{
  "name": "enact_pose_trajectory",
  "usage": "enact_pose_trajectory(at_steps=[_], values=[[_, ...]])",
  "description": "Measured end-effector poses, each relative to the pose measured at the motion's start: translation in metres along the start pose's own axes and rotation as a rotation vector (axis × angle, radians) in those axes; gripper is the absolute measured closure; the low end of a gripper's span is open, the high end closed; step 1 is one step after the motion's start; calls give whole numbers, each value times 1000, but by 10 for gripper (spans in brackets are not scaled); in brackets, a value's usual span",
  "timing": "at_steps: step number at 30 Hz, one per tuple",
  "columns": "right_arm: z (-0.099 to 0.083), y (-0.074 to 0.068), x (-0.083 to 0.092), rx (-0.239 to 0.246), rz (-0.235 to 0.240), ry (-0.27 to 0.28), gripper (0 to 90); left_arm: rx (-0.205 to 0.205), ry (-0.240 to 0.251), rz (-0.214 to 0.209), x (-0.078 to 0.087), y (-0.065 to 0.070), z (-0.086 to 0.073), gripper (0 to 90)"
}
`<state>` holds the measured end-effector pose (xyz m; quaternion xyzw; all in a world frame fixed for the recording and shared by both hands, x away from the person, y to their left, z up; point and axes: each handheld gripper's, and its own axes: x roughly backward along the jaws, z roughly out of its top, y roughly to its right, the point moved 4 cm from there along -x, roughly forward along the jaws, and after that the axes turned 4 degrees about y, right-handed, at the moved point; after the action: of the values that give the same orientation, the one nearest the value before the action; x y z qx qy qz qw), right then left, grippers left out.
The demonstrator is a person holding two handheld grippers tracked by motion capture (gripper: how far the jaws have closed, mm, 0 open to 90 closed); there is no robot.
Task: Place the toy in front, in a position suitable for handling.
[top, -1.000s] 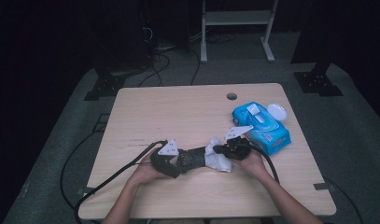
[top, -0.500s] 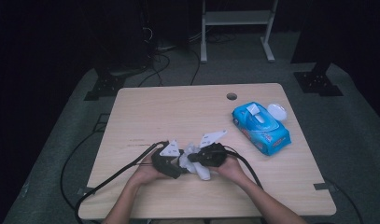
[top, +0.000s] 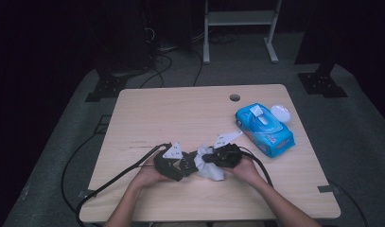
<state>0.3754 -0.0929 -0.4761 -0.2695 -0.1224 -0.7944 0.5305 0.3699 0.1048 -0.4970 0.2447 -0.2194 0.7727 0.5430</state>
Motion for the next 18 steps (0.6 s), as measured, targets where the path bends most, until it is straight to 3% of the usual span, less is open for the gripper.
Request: enact_pose_trajectory(at_steps=[5,8,14,18], values=[[-9,8,14,-23,-5,-12,879,39,9,-17,2,-3,1,250],[-11,7,12,3,0,-35,879,97,24,-47,6,-6,3,215],[-15,4,11,3,18,-18,879,234,82,-103,8,-13,8,191],[-16,3,11,6,19,-16,880,326,69,-111,7,-22,6,178]])
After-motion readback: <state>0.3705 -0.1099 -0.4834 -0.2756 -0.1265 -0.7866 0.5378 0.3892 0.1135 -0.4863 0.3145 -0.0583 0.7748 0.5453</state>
